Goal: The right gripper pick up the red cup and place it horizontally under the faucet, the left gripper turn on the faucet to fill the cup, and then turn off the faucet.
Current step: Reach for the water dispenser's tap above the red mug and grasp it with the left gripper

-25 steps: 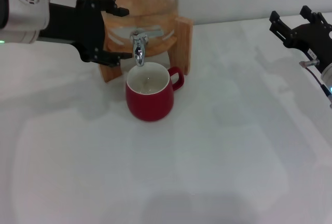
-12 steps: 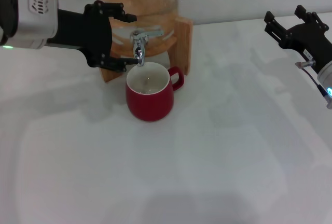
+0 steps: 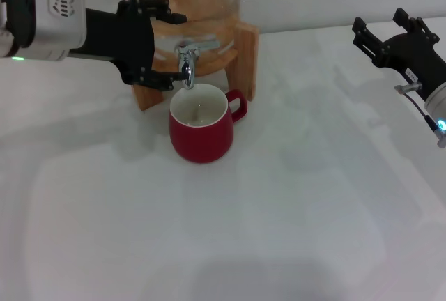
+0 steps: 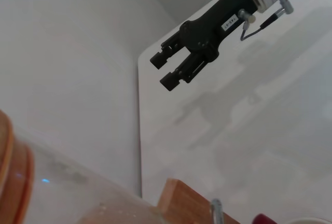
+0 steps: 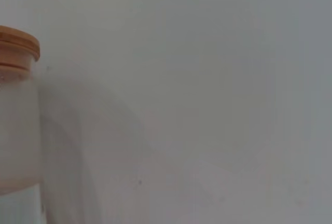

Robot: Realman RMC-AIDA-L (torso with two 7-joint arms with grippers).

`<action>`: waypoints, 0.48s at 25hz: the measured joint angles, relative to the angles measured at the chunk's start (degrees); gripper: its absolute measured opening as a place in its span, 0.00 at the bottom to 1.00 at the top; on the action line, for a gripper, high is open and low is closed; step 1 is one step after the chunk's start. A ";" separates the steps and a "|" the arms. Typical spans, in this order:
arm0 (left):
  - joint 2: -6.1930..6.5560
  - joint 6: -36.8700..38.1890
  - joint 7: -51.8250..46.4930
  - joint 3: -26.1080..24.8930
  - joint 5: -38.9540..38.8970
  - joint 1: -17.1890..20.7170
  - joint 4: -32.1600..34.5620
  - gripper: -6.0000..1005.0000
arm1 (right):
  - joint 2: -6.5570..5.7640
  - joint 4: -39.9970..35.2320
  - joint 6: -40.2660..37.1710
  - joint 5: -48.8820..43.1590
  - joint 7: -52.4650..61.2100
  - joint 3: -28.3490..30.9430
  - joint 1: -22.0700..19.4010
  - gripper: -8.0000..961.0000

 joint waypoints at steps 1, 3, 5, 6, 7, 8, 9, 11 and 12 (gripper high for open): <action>-0.04 -0.28 0.06 0.00 -0.12 -0.04 -0.06 0.84 | 0.00 -0.01 0.00 0.00 0.00 0.00 0.05 0.87; -0.12 -0.79 0.18 0.00 -0.48 -0.09 -0.23 0.84 | 0.00 -0.03 0.00 -0.02 0.00 0.00 0.16 0.87; -0.23 -1.24 0.41 0.00 -0.78 -0.13 -0.36 0.84 | 0.00 -0.03 0.00 -0.14 0.00 0.00 0.27 0.87; -0.27 -1.40 0.54 0.00 -0.80 -0.16 -0.38 0.84 | 0.00 -0.03 0.00 -0.22 0.00 0.00 0.31 0.87; -0.34 -1.60 0.73 0.00 -0.81 -0.23 -0.41 0.84 | 0.00 -0.03 0.00 -0.25 0.00 -0.01 0.32 0.87; -0.36 -1.73 0.83 0.00 -0.81 -0.31 -0.45 0.84 | 0.00 -0.03 0.00 -0.28 0.00 -0.03 0.37 0.87; -0.38 -1.87 0.97 0.00 -0.81 -0.41 -0.50 0.84 | 0.00 -0.03 0.00 -0.31 0.00 -0.05 0.42 0.87; -0.42 -2.02 1.25 -0.02 -0.81 -0.57 -0.57 0.84 | 0.00 -0.03 0.00 -0.41 0.00 -0.15 0.53 0.87; -0.45 -2.14 1.42 -0.04 -0.81 -0.63 -0.61 0.84 | 0.00 -0.07 0.00 -0.41 0.00 -0.31 0.58 0.87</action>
